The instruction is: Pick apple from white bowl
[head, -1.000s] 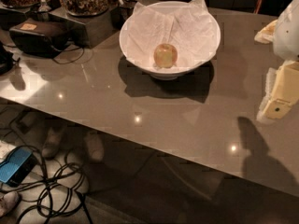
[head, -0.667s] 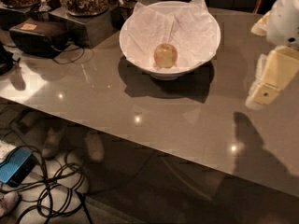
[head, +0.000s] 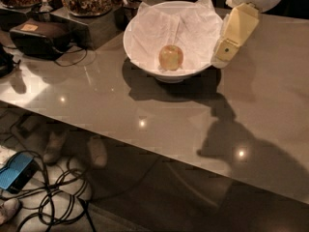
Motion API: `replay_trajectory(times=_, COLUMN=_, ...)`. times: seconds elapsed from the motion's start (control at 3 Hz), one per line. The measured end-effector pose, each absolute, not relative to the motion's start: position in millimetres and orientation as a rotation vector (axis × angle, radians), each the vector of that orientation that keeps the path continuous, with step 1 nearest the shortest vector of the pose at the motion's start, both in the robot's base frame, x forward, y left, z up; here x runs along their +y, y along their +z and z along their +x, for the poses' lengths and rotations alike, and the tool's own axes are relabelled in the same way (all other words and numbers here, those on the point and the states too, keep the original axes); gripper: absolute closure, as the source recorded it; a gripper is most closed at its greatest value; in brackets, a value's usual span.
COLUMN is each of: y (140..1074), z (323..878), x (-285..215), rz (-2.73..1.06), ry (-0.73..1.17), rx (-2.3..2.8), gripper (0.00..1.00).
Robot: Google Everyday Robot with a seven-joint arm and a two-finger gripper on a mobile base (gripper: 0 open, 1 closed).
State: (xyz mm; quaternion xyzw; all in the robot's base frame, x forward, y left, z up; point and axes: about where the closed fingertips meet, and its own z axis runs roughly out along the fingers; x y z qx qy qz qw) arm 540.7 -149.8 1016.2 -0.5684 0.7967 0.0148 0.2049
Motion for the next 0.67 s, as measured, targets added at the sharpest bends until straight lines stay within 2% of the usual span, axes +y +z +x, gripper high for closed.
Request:
replay_trajectory(times=0.33, y=1012.5, z=605.6, x=-106.9, rz=-1.542, ry=0.003, rx=2.258, gripper=0.0)
replay_trajectory(times=0.67, y=1012.5, z=605.7, x=-106.9, rz=-1.542, ry=0.003, rx=2.258, gripper=0.0)
